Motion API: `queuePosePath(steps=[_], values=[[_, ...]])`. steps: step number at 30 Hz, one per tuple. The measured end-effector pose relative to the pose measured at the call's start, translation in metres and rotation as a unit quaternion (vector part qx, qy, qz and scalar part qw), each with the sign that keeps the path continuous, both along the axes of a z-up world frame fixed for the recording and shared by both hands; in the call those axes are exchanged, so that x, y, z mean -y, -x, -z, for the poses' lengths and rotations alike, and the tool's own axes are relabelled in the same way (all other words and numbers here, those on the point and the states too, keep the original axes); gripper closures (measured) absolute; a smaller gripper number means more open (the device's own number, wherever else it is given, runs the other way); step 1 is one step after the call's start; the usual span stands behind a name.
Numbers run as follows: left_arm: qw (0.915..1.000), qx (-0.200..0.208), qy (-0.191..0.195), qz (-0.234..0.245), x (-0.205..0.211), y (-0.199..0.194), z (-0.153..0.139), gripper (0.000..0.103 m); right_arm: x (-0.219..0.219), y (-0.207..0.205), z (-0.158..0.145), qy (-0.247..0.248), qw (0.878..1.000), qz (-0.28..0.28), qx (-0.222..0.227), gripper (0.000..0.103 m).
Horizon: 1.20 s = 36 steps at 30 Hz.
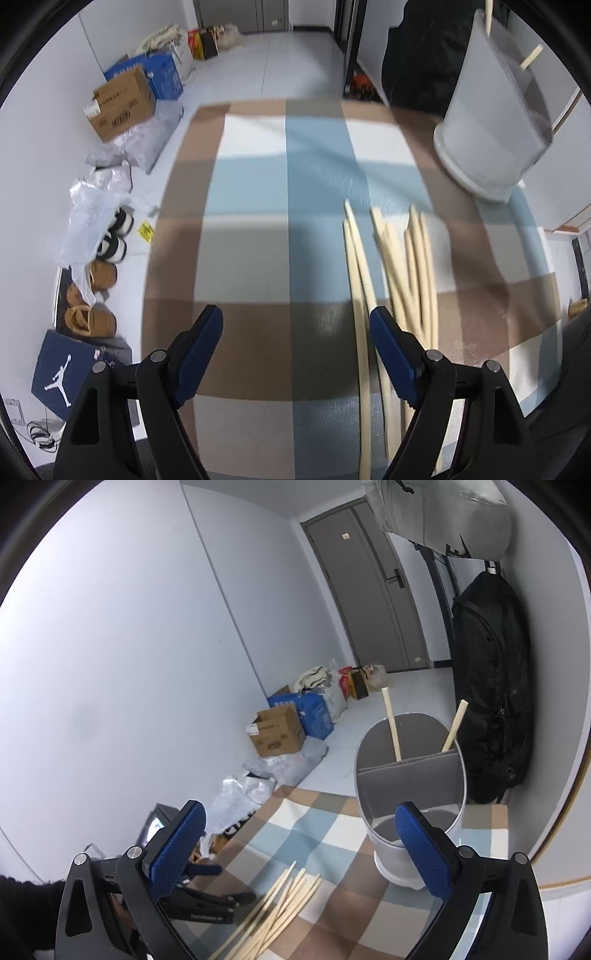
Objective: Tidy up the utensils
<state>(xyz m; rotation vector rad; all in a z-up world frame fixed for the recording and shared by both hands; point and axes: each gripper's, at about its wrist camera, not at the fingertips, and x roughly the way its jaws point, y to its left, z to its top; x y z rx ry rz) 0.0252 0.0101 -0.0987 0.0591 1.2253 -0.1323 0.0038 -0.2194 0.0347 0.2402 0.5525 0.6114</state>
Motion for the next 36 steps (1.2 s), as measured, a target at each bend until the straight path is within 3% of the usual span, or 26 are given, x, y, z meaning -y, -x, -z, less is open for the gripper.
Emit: queuePosePath(steps=[8, 17, 26, 29, 30, 31, 36], values=[[0.9996, -0.011, -0.022, 0.013, 0.007, 0.002, 0.007, 0.025, 0.006, -0.004, -0.002, -0.018, 1.0, 0.003, -0.006, 0.0], [0.9996, -0.022, -0.017, 0.001, 0.006, -0.015, 0.012, 0.03, 0.012, -0.004, -0.006, -0.035, 0.999, 0.001, -0.006, 0.0], [0.9999, -0.004, -0.009, -0.008, 0.015, -0.034, 0.012, 0.057, 0.017, -0.006, -0.004, -0.035, 0.999, 0.008, -0.021, 0.0], [1.0, 0.005, -0.006, -0.005, 0.016, -0.036, 0.01, 0.076, 0.019, -0.007, -0.002, -0.035, 0.999, 0.008, -0.026, 0.0], [1.0, 0.007, -0.003, -0.002, 0.017, -0.038, 0.01, 0.092, 0.019, -0.007, -0.002, -0.034, 0.999, 0.006, -0.028, 0.0], [1.0, 0.008, 0.001, 0.0, 0.017, -0.039, 0.01, 0.101, 0.018, -0.008, -0.001, -0.032, 0.999, 0.005, -0.031, 0.0], [0.9995, 0.014, 0.024, -0.013, 0.011, -0.043, 0.01, 0.103, 0.014, -0.009, 0.003, -0.018, 0.999, -0.001, -0.039, 0.0]])
